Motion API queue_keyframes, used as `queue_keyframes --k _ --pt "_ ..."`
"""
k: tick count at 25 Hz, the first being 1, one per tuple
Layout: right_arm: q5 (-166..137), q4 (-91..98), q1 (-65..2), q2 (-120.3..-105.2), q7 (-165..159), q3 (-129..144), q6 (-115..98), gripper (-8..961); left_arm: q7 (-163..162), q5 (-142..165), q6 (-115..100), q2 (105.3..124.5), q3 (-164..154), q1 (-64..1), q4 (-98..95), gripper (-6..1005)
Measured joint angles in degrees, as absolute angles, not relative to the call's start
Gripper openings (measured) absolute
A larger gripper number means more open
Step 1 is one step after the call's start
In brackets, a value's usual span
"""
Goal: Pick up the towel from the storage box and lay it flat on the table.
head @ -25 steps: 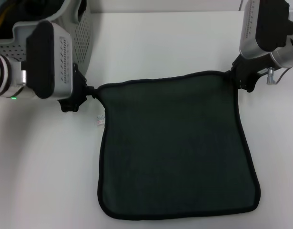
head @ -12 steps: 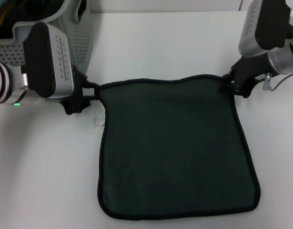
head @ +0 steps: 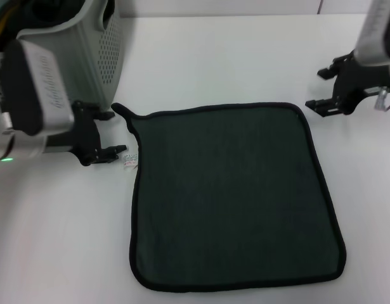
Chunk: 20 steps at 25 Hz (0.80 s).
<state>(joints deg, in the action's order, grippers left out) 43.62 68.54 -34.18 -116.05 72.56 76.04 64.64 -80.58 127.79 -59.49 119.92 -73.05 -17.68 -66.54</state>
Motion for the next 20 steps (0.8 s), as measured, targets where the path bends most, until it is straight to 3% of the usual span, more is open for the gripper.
queue_keyframes --k 5,7,14,20 --pt "56.7 74.5 -26.2 -116.00 78.8 76.9 65.7 533 -78.6 110.2 -64.9 119.74 -70.5 -12.2 -66.3 666" --pt "64.8 74.2 -23.7 -116.00 83.8 77.5 68.0 759 -76.9 104.4 -68.4 119.74 -70.5 -10.6 -64.5 708" --pt "85.7 72.3 -17.2 -115.67 98.5 73.2 91.0 885 -67.9 89.5 -88.9 119.67 -67.8 -9.0 -52.6 884" --pt "91.5 69.9 -15.6 -114.66 101.7 69.1 101.7 885 -63.1 85.9 -102.0 119.32 -64.7 -10.8 -45.1 880"
